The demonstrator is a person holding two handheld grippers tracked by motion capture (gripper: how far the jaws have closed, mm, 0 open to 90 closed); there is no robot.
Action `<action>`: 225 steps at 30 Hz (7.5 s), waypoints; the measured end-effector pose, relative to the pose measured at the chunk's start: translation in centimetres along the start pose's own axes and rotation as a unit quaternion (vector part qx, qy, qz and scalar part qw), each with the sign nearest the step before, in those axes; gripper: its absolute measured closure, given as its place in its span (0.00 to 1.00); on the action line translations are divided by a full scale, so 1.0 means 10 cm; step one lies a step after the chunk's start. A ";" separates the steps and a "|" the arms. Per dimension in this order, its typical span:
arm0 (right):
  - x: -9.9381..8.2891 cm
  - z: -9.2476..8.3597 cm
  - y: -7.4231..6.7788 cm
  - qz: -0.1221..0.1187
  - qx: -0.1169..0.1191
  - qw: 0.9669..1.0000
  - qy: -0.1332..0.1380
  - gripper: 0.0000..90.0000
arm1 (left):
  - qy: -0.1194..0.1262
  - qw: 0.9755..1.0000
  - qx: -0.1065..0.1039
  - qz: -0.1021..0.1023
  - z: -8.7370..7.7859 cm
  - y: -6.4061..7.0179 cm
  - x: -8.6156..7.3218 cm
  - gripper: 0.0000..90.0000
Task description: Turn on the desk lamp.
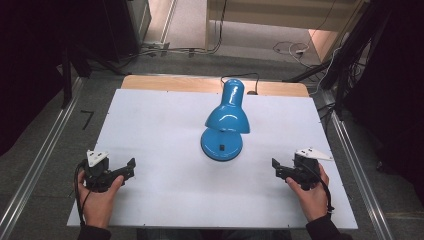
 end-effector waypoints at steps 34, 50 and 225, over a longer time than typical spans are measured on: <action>0.16 0.20 -0.43 -0.032 0.031 0.999 -0.007 0.13 | 0.000 1.000 -0.001 -0.003 0.00 -0.01 0.00 0.09; 0.24 0.26 -0.62 -0.039 0.046 0.998 -0.003 0.14 | 0.000 1.000 -0.002 -0.002 0.00 -0.01 0.00 0.09; 0.40 0.80 -1.57 -0.084 0.102 0.991 0.027 0.97 | 0.005 1.000 -0.004 -0.008 -0.03 -0.04 0.01 0.12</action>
Point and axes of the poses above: each handheld gripper's, and its own axes: z roughly forward along the jaws, x roughly out of its top, y roughly to its right, the point moved 9 cm from there along z, roughly forward along the jaws, and after that the axes turned 2 degrees about z, right-handed, at the moved point
